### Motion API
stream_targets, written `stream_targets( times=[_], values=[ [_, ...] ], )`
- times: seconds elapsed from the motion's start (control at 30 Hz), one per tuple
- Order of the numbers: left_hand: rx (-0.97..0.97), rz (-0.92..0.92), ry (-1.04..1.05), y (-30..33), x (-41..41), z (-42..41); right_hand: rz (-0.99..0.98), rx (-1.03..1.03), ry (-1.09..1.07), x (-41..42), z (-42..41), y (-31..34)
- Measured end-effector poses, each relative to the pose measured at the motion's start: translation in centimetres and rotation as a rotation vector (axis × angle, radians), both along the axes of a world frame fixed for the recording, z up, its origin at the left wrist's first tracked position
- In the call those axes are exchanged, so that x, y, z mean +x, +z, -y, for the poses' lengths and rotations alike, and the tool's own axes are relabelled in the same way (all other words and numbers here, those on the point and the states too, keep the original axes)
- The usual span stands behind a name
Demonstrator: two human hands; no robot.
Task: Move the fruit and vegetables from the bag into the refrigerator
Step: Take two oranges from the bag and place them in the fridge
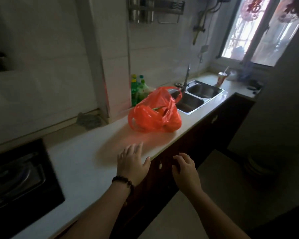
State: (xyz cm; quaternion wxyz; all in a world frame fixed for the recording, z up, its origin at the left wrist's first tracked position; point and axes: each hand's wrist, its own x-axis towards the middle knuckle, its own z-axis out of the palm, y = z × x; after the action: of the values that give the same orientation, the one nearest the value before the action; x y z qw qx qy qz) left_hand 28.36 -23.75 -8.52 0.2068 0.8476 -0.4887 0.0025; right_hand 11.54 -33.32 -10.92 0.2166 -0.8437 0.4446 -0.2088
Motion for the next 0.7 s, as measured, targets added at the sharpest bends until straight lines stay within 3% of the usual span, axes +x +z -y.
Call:
stream_targets(
  times=[0.4,0.7],
  values=[
    [-0.089,-0.001,-0.029,1.1,9.8,24.9,-0.065,-0.026,0.025,9.4,24.8,0.8],
    [0.140,0.065,-0.033,-0.6,13.7,33.7,-0.128,-0.053,0.221,15.4,34.8,-1.4]
  ],
)
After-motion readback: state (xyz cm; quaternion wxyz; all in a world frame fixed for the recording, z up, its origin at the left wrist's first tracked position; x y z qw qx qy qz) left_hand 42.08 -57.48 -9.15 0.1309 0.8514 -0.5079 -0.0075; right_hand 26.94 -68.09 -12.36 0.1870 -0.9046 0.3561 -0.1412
